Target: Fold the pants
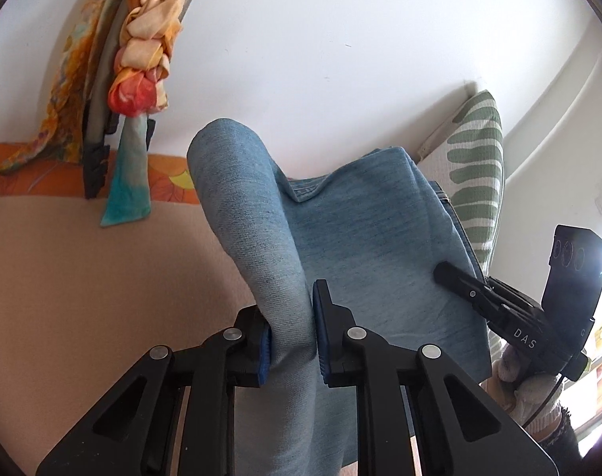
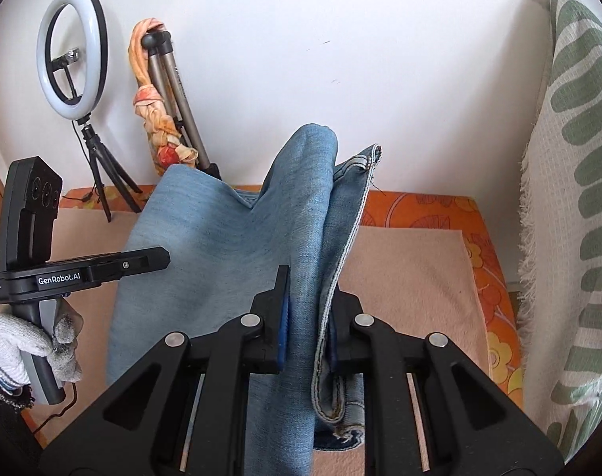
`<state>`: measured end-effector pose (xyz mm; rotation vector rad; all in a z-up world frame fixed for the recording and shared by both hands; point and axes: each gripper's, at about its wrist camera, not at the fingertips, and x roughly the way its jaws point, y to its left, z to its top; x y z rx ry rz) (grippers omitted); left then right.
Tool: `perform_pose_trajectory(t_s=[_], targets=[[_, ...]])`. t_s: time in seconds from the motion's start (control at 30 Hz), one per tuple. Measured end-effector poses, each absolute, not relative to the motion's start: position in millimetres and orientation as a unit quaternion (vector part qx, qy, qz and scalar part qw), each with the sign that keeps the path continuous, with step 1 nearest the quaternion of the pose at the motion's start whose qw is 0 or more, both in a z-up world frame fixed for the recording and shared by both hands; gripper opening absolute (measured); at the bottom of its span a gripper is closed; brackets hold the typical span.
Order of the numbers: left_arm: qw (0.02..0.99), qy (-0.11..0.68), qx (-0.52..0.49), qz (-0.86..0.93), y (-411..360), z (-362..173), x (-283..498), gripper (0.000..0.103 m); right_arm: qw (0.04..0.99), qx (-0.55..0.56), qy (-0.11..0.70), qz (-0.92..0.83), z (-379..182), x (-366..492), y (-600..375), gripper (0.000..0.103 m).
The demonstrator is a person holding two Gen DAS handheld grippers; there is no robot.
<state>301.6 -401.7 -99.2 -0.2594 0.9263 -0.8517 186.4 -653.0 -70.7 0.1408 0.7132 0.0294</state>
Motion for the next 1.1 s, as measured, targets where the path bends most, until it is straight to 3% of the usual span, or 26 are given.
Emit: perform_pose_trajectory(t_s=[0.17,0.47,0.6,0.67,0.7,0.87,0.97,1.03,1.1], targets=[[0.804,0.437,-0.125,-0.383,-415,-107,333,0.015,0.935,0.066,0.349,-0.009,-79,226,-663,0.015],[0.834,0.447,-0.046,-0.32,-429,-127,353,0.015,0.915,0.066,0.394,-0.056,-121,280,-675,0.016],[0.837,0.449,-0.03,-0.311,-424,-126,350,0.019,0.904,0.066,0.414,-0.08,-130,284,-681,0.032],[0.845,0.437,-0.012,-0.307,-424,-118,345,0.02,0.901,0.05,0.42,-0.097,-131,282,-679,0.051],[0.846,0.433,-0.009,-0.311,-423,-115,342,0.023,0.902,0.043,0.417,-0.104,-129,278,-678,0.056],[0.848,0.422,-0.004,-0.32,-411,-99,331,0.032,0.905,0.036,0.409,-0.108,-114,262,-667,0.06],[0.851,0.414,-0.011,-0.324,-396,-88,319,0.042,0.909,0.04,0.401,-0.105,-100,248,-656,0.062],[0.852,0.409,-0.013,-0.326,-384,-79,311,0.052,0.912,0.039,0.396,-0.104,-92,238,-649,0.069],[0.857,0.4,-0.009,-0.326,-375,-70,302,0.056,0.915,0.036,0.387,-0.104,-82,228,-640,0.071]])
